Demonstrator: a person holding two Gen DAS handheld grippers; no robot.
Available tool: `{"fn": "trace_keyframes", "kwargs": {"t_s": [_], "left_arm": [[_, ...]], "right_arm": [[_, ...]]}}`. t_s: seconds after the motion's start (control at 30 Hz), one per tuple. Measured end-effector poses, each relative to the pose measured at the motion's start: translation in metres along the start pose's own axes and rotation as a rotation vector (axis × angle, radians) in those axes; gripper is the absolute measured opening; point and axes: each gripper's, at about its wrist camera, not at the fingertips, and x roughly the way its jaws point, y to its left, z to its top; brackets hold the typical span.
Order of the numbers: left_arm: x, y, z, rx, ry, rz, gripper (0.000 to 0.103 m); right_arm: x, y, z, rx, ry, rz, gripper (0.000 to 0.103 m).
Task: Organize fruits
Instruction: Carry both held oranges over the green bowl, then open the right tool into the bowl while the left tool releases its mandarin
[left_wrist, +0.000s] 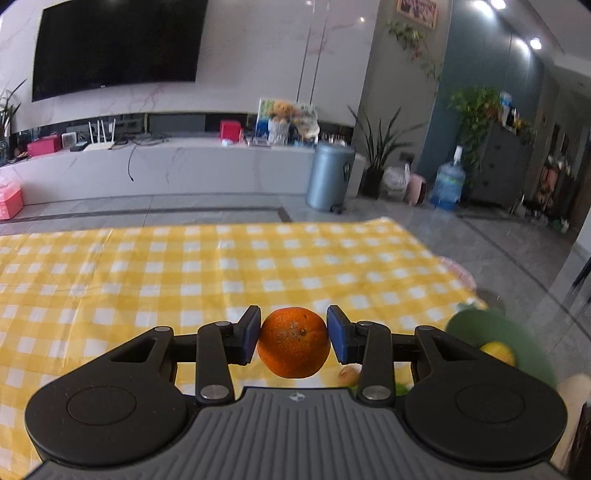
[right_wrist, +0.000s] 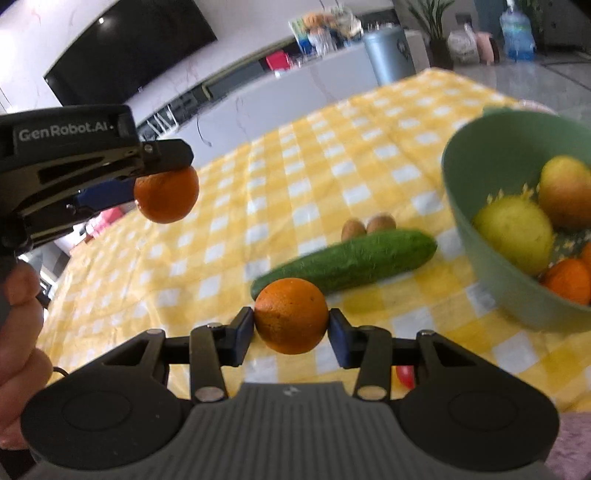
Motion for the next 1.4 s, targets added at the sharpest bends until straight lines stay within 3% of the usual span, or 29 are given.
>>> {"fn": "trace_keyframes", "kwargs": {"t_s": [0.3,0.43,0.6,0.83,1.07,1.13,1.27,1.3,1.4], "left_arm": [[-0.037,-0.037,0.008,-0.014,-0.093,-0.104,0.044],[-0.043,-0.046,0.002,-0.027,-0.094,-0.179,0.044],[-0.033,-0.058,-0.002,-0.028,-0.061,-0.255,0.044],[-0.009,-0.079,-0.013,-0.009,-0.003,-0.336,0.044],[0.022,-0.090,-0.027,-0.006,0.041,-0.338,0.044],[0.027,-0.090,-0.032,-0.010,0.058,-0.337,0.044],[0.038,-0.086,-0.038,-0.014,0.077,-0.327,0.044],[0.039,-0.086,-0.040,-0.015,0.080,-0.325,0.044],[0.046,-0.084,-0.042,-0.022,0.119,-0.322,0.044]], "right_arm": [[-0.070,-0.045,0.011,0.153,-0.215,0.056,0.041],[-0.100,-0.093,0.012,0.348,-0.370,0.007,0.041],[-0.123,-0.131,0.005,0.474,-0.500,-0.080,0.041],[-0.113,-0.149,-0.001,0.540,-0.498,-0.092,0.041],[-0.091,-0.162,0.015,0.524,-0.503,0.027,0.041],[-0.074,-0.165,0.030,0.514,-0.459,0.048,0.041],[-0.057,-0.162,0.049,0.473,-0.406,0.007,0.043],[-0.053,-0.162,0.050,0.474,-0.394,0.008,0.046],[-0.058,-0.167,0.043,0.483,-0.413,0.058,0.082]]}}
